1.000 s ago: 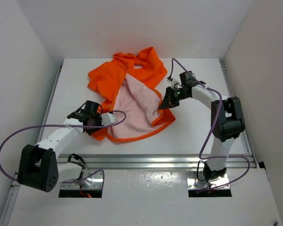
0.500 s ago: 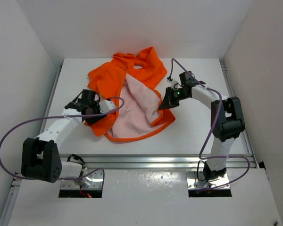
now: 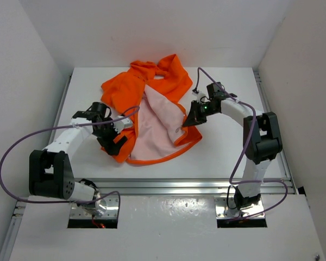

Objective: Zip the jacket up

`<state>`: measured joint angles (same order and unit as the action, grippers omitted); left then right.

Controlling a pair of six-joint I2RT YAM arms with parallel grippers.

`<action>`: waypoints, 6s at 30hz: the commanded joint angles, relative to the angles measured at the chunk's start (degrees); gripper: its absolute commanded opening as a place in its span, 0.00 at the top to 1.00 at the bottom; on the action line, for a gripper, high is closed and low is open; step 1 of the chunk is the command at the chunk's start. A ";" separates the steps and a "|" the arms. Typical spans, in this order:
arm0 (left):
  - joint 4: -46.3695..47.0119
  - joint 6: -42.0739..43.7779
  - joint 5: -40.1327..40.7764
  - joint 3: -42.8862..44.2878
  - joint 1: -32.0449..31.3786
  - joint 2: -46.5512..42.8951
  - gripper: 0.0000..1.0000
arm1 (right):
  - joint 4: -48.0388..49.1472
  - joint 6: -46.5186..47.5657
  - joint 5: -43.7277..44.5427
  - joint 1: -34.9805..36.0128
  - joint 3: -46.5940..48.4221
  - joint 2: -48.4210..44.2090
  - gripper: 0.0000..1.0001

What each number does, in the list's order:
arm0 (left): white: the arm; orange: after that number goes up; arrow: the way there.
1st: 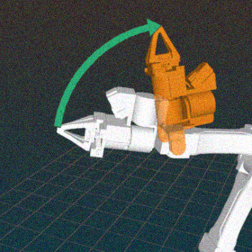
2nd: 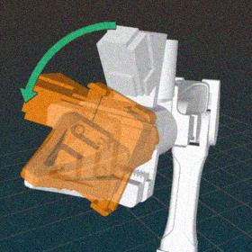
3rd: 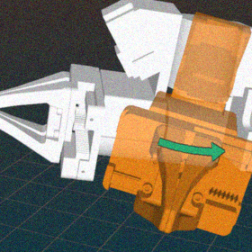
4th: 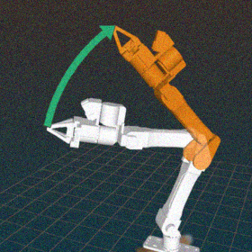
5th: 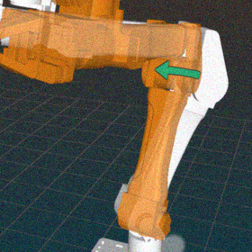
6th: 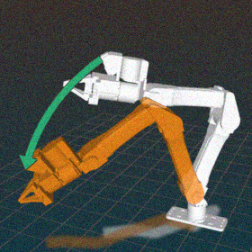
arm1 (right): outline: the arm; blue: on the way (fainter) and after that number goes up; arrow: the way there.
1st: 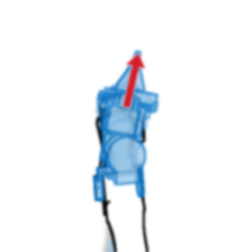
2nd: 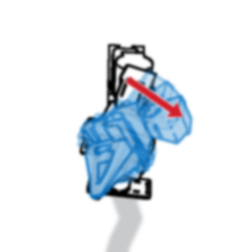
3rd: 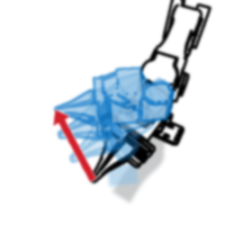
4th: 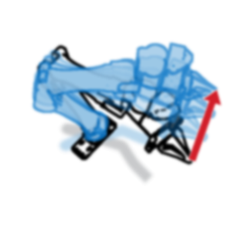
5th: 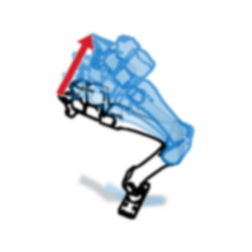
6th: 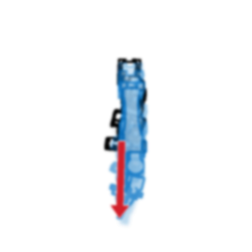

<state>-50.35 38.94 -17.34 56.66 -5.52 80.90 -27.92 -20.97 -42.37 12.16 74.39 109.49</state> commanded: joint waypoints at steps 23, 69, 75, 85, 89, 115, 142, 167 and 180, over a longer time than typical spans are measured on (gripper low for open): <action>13.78 -20.39 13.12 -7.98 -17.06 6.54 0.00 | -0.47 1.55 1.76 0.32 -2.14 -5.17 1.00; 7.19 -52.01 -21.68 31.22 -5.38 16.20 1.00 | 34.95 -16.45 -8.87 3.22 -9.44 -13.96 1.00; 24.11 -66.96 -29.31 24.47 -4.85 13.94 1.00 | 55.13 -25.33 -8.61 4.01 -15.50 -13.08 1.00; 51.40 -77.35 -34.77 10.92 -4.24 8.82 1.00 | 65.36 -27.91 -19.04 6.29 -14.27 -10.09 1.00; 58.51 -76.82 -39.95 9.34 -4.24 7.88 1.00 | 69.75 -25.71 -23.80 6.99 -17.25 -11.93 1.00; 37.69 -49.22 -38.73 11.63 -11.27 -0.13 1.00 | 24.89 3.08 -25.23 9.89 -4.79 -13.43 1.00; 37.08 -48.17 -34.96 10.48 -12.41 -1.27 1.00 | 40.58 -8.65 -28.20 9.72 -7.86 -12.81 1.00; 39.89 -52.30 -35.57 12.07 -10.65 -0.13 1.00 | 41.72 -9.70 -29.26 10.16 -8.82 -12.55 1.00; 42.26 -54.76 -39.08 11.54 -10.04 -0.13 1.00 | 40.75 -8.91 -29.00 10.16 -8.03 -11.67 1.00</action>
<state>-12.51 -15.62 -53.25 66.22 -16.03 82.39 11.33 -30.85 -69.45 21.89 65.12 97.69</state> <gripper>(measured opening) 0.110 0.010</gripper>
